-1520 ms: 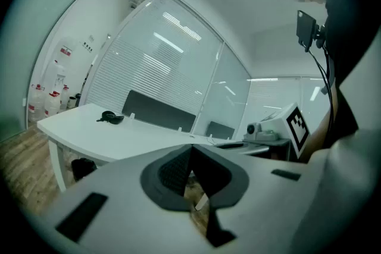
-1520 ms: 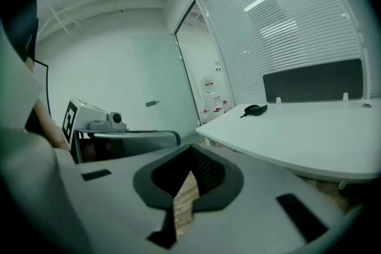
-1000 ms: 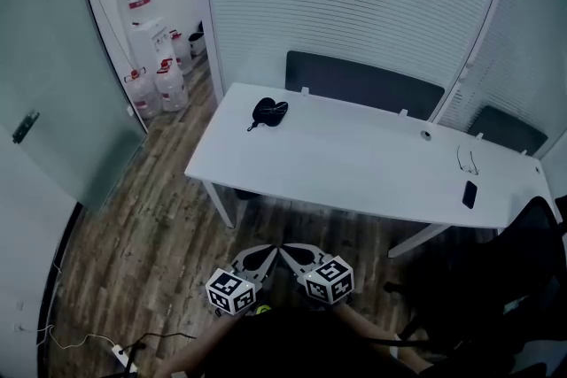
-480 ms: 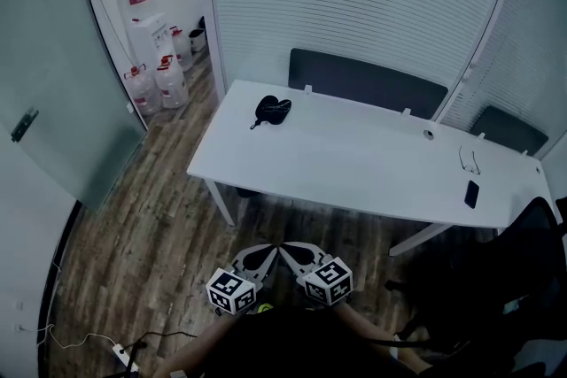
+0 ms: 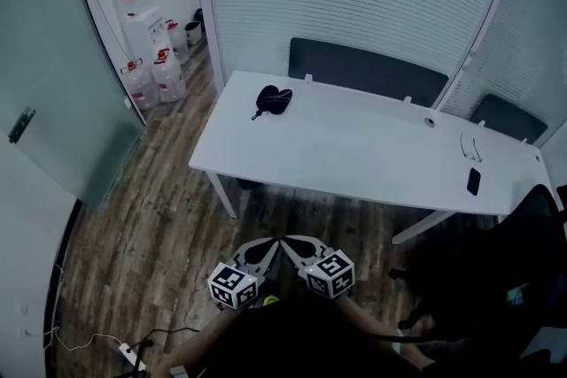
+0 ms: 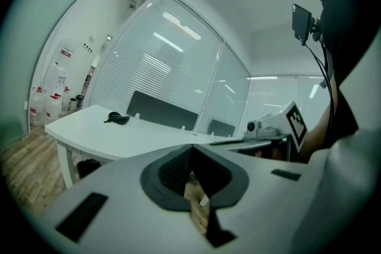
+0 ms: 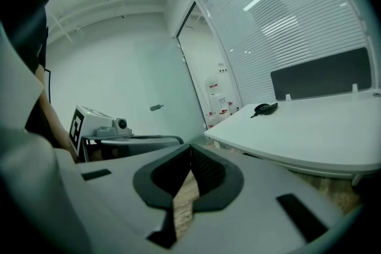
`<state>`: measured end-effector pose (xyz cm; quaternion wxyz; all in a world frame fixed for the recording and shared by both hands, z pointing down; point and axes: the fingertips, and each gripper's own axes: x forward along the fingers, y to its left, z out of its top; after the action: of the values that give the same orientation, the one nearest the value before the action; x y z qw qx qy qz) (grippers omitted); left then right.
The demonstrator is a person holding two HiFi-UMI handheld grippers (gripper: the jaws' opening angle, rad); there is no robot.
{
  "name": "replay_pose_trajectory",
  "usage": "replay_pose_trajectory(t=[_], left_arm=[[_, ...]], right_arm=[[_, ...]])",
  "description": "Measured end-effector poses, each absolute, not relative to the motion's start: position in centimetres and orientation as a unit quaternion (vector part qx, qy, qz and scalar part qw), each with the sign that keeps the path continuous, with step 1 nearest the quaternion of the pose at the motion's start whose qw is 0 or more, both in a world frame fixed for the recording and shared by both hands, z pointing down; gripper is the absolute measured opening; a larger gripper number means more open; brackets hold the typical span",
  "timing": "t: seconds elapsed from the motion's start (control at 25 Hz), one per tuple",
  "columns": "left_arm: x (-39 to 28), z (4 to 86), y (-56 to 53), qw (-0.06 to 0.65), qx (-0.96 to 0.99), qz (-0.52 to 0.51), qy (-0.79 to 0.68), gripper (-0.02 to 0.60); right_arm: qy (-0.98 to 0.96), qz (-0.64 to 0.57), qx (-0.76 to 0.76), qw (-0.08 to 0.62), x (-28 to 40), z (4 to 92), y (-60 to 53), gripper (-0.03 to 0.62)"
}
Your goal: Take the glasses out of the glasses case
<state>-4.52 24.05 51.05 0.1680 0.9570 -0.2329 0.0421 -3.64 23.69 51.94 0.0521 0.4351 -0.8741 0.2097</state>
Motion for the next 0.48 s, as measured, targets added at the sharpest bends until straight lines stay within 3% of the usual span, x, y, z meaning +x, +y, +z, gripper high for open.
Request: replay_pose_trajectory(t=[0.48], left_arm=[[-4.74,51.46,24.90,0.167,0.961,0.047,-0.217,0.006]], right_arm=[[-0.870,0.210,0.441,0.064,-3.96,52.11,24.56,0.017]])
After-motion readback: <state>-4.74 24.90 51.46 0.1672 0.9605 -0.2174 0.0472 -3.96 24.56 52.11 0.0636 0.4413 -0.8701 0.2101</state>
